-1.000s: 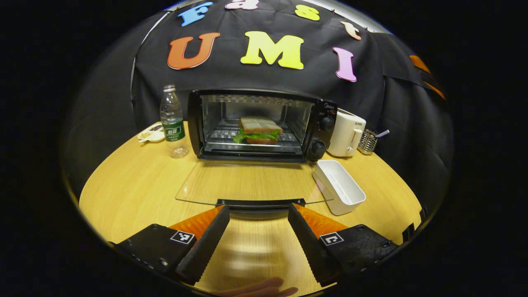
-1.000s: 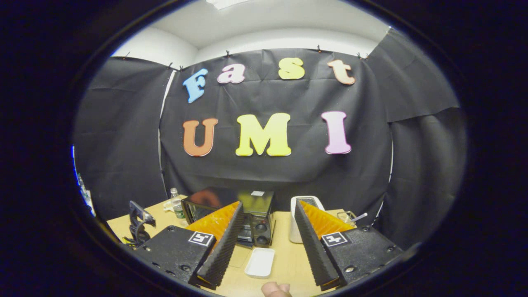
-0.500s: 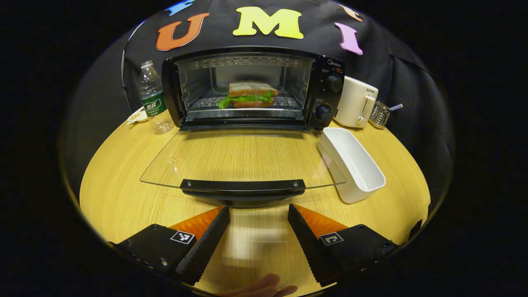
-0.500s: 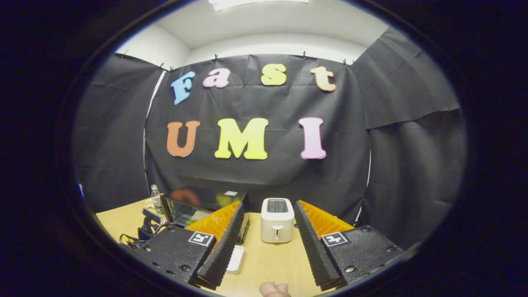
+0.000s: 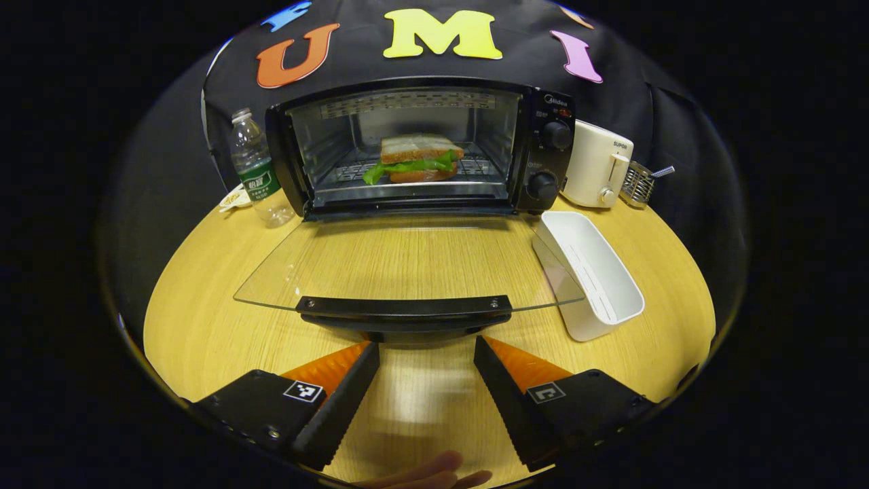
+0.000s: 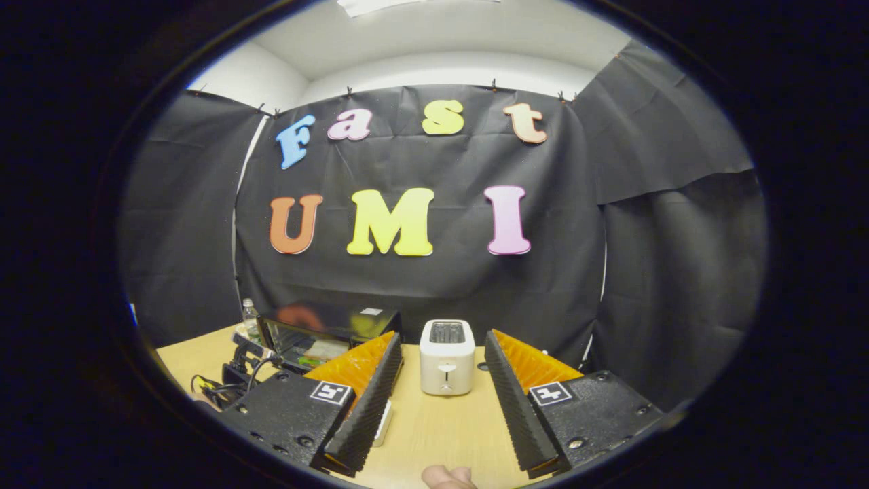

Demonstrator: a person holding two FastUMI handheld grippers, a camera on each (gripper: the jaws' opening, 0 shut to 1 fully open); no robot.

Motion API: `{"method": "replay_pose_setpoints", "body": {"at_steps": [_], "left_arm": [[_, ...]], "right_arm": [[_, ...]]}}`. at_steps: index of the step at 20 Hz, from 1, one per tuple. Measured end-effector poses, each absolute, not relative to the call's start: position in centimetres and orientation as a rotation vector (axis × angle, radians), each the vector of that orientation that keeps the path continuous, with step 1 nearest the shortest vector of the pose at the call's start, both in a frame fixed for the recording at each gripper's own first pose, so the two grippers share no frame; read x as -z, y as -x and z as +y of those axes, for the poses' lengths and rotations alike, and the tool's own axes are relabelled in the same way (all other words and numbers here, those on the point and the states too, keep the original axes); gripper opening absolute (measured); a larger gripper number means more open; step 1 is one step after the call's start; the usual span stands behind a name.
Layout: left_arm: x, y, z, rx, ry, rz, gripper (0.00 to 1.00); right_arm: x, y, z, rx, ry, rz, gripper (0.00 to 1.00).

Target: Open the electric oven with the left hand, put the food in, and close the electric oven.

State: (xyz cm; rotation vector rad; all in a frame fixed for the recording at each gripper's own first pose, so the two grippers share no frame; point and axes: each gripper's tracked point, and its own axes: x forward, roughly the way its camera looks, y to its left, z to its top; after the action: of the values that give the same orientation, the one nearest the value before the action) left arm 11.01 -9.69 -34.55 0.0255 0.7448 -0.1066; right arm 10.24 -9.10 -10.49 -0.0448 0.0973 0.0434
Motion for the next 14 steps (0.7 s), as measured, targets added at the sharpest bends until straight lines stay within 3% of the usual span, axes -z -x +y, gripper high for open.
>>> {"method": "replay_pose_setpoints", "body": {"at_steps": [1, 2, 3, 14], "left_arm": [[33.9, -11.3, -9.6, 0.107, -0.046, 0.72, 0.93], [33.1, -11.7, -9.4, 0.101, -0.077, 0.683, 1.0], [32.6, -12.2, -9.2, 0.098, -0.101, 0.657, 0.94], [28.0, -15.7, -8.6, 0.082, -0.084, 0.54, 0.96]], "right_arm": [[10.5, -10.3, -9.1, -0.042, 0.044, 0.097, 0.81], [10.7, -10.3, -9.2, -0.042, 0.042, 0.101, 0.81], [10.8, -10.2, -9.2, -0.043, 0.039, 0.106, 0.81], [11.6, -9.6, -10.0, -0.038, 0.037, 0.124, 0.81]]}}
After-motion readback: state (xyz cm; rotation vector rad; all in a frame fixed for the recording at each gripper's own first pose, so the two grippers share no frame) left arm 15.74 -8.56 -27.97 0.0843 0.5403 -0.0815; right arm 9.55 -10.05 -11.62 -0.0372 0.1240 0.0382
